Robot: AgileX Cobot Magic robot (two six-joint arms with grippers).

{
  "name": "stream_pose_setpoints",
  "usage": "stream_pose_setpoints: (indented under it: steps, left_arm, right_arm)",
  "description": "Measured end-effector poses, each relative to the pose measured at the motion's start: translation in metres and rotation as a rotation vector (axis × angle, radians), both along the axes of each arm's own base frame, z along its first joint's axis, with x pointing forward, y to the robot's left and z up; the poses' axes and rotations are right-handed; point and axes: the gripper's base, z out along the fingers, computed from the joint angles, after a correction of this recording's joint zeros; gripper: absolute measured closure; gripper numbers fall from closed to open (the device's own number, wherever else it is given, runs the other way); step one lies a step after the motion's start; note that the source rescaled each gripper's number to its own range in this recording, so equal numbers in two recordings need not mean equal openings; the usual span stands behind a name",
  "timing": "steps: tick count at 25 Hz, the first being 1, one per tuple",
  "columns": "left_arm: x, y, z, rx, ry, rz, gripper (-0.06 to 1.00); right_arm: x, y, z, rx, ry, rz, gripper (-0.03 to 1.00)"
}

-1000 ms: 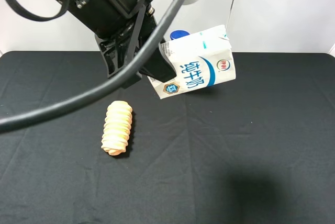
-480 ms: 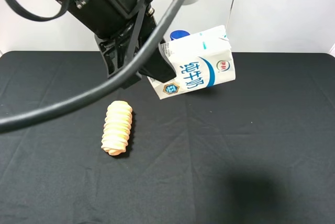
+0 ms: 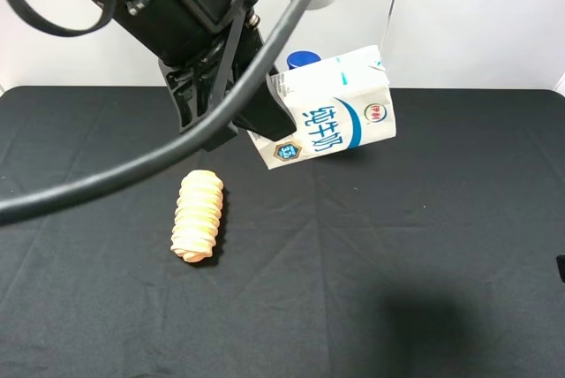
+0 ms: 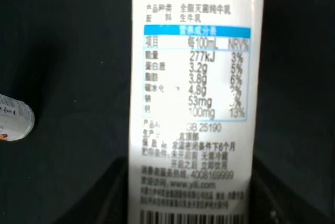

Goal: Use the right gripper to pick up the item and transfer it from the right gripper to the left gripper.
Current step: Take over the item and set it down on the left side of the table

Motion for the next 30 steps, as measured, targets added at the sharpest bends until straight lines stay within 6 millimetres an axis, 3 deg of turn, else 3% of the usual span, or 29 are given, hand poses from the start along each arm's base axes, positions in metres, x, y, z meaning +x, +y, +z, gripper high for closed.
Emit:
stream_pose_setpoints:
  steps: [10,14,23,30]
  left_arm:
    - [0.001,0.001,0.000,0.001,0.012,0.037,0.93]
    - [0.008,0.004,-0.001,0.019,-0.011,0.152,0.93]
    - [0.027,0.019,-0.001,0.086,-0.097,0.447,0.93]
    - [0.034,0.026,0.000,0.049,-0.074,0.657,0.93]
  right_arm:
    - [0.000,0.000,0.000,-0.001,0.000,-0.009,-0.03]
    - [-0.004,-0.006,0.002,0.013,-0.039,-0.098,-0.03]
    - [-0.043,-0.018,0.007,0.071,-0.298,-0.308,-0.03]
    - [-0.046,-0.018,0.007,0.067,-0.314,-0.355,-0.03]
